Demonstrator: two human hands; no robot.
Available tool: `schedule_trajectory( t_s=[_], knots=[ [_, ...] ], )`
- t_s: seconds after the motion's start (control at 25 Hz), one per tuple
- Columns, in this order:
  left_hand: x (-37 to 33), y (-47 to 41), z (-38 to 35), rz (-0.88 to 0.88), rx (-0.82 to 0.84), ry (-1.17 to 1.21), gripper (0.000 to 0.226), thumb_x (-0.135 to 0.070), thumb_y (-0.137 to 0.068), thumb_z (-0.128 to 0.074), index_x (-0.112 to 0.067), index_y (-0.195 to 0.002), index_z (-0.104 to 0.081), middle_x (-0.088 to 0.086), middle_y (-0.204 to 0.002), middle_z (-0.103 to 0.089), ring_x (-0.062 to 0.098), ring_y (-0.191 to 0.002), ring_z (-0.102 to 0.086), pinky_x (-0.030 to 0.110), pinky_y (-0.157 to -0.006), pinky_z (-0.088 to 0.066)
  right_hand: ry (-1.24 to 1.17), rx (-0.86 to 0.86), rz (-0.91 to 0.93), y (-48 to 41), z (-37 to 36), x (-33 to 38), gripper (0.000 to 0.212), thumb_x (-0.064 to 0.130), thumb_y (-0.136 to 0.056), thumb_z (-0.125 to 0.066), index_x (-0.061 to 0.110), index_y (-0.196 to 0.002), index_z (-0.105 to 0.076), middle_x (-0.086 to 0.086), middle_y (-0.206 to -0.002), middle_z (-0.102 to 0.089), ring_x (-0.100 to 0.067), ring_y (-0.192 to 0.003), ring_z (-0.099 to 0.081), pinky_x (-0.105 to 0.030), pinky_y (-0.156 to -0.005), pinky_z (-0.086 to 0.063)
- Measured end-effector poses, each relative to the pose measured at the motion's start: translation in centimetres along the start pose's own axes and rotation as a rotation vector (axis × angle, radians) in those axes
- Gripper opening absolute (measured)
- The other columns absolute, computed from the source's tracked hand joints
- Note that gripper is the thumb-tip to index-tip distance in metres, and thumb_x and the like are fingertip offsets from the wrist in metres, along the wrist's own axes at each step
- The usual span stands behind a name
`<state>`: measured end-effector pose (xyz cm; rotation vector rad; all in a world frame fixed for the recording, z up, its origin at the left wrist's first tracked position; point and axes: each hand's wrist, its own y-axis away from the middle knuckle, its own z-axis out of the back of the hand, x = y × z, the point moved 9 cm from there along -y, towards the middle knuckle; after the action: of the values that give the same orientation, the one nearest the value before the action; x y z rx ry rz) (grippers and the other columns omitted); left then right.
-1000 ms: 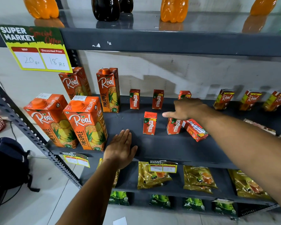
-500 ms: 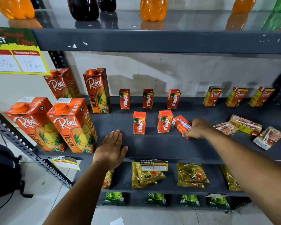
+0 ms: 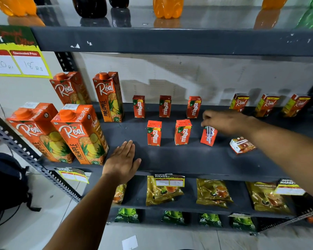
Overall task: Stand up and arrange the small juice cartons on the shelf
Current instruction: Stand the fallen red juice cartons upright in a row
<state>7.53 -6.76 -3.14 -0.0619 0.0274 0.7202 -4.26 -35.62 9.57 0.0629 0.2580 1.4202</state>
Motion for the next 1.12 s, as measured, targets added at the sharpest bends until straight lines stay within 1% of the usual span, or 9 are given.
schedule_trajectory(
  t_s=[0.08,0.16,0.2,0.28,0.36,0.64,0.8,0.96,1.12],
  knots=[
    [0.0,0.0,0.1,0.001,-0.001,-0.003,0.069,-0.051,-0.097,-0.015,-0.007,-0.151,-0.006,0.007,-0.162,-0.002,0.019,-0.147,0.003,0.03,-0.115,0.004,0.235,0.003,0.158,-0.2,0.1,1.2,0.025,0.055,-0.087,-0.044,0.036,-0.101,-0.052,0.001,-0.1,-0.059,-0.016,-0.088,-0.055,-0.035,-0.071,-0.042],
    [-0.1,0.1,0.1,0.0,-0.005,-0.001,0.069,-0.051,-0.098,-0.016,-0.008,-0.151,-0.007,0.007,-0.162,-0.003,0.019,-0.148,0.002,0.031,-0.116,0.003,0.259,0.021,0.183,-0.1,0.3,1.3,0.036,0.038,-0.09,-0.052,0.033,-0.125,-0.052,-0.003,-0.126,-0.055,-0.025,-0.111,-0.052,-0.037,-0.088,-0.044],
    [-0.1,0.1,0.1,0.0,-0.007,0.005,0.069,-0.051,-0.098,-0.017,-0.008,-0.151,-0.007,0.007,-0.162,-0.003,0.019,-0.148,0.002,0.031,-0.116,0.003,0.311,0.046,0.185,0.1,0.3,1.3,0.049,0.026,-0.087,-0.059,0.03,-0.134,-0.047,-0.003,-0.135,-0.05,-0.026,-0.119,-0.048,-0.036,-0.09,-0.044],
    [0.0,0.1,0.1,0.0,-0.01,0.018,0.069,-0.051,-0.098,-0.018,-0.007,-0.15,-0.008,0.007,-0.162,-0.004,0.019,-0.148,0.001,0.031,-0.116,0.002,0.36,0.051,0.185,0.2,0.8,1.0,0.066,0.015,-0.08,-0.068,0.026,-0.14,-0.041,-0.001,-0.14,-0.047,-0.024,-0.125,-0.045,-0.034,-0.092,-0.045],
    [0.1,0.0,0.1,-0.003,-0.012,0.019,0.069,-0.051,-0.097,-0.017,-0.008,-0.15,-0.008,0.007,-0.162,-0.004,0.019,-0.148,0.002,0.031,-0.116,0.002,0.349,0.045,0.194,0.0,1.5,0.9,0.064,0.015,-0.08,-0.067,0.026,-0.139,-0.043,0.0,-0.14,-0.05,-0.023,-0.127,-0.044,-0.038,-0.096,-0.045],
    [0.1,0.1,0.0,0.001,-0.02,0.034,0.069,-0.052,-0.097,-0.019,-0.008,-0.151,-0.009,0.007,-0.161,-0.006,0.019,-0.148,0.0,0.031,-0.116,0.002,0.272,0.126,0.184,-0.7,1.1,0.6,0.051,0.022,-0.084,-0.066,0.028,-0.133,-0.052,0.002,-0.139,-0.054,-0.021,-0.126,-0.049,-0.038,-0.099,-0.044],
    [0.1,0.1,0.2,-0.008,-0.045,0.047,0.068,-0.051,-0.098,-0.023,-0.008,-0.15,-0.013,0.008,-0.161,-0.01,0.021,-0.148,-0.004,0.032,-0.116,-0.001,0.161,0.149,0.062,-1.2,0.9,-0.8,0.066,0.039,-0.079,-0.071,0.026,-0.138,-0.046,-0.003,-0.134,-0.057,-0.024,-0.117,-0.055,-0.038,-0.093,-0.047],
    [0.1,0.0,0.0,-0.013,-0.038,0.044,0.07,-0.053,-0.097,-0.02,-0.009,-0.151,-0.012,0.007,-0.161,-0.009,0.02,-0.148,-0.003,0.031,-0.115,0.002,0.105,0.173,-0.131,-1.5,0.2,-2.0,0.074,0.066,-0.082,-0.049,0.016,-0.136,-0.044,-0.012,-0.128,-0.059,-0.03,-0.11,-0.058,-0.041,-0.089,-0.049],
    [0.2,0.1,-0.1,-0.023,-0.043,0.048,0.071,-0.054,-0.097,-0.018,-0.009,-0.151,-0.01,0.007,-0.161,-0.007,0.018,-0.147,0.0,0.029,-0.114,0.004,0.068,0.145,-0.221,-1.3,0.3,-1.4,0.07,0.071,-0.084,-0.04,0.013,-0.122,-0.053,-0.011,-0.118,-0.062,-0.025,-0.093,-0.056,-0.036,-0.077,-0.046]
  ],
)
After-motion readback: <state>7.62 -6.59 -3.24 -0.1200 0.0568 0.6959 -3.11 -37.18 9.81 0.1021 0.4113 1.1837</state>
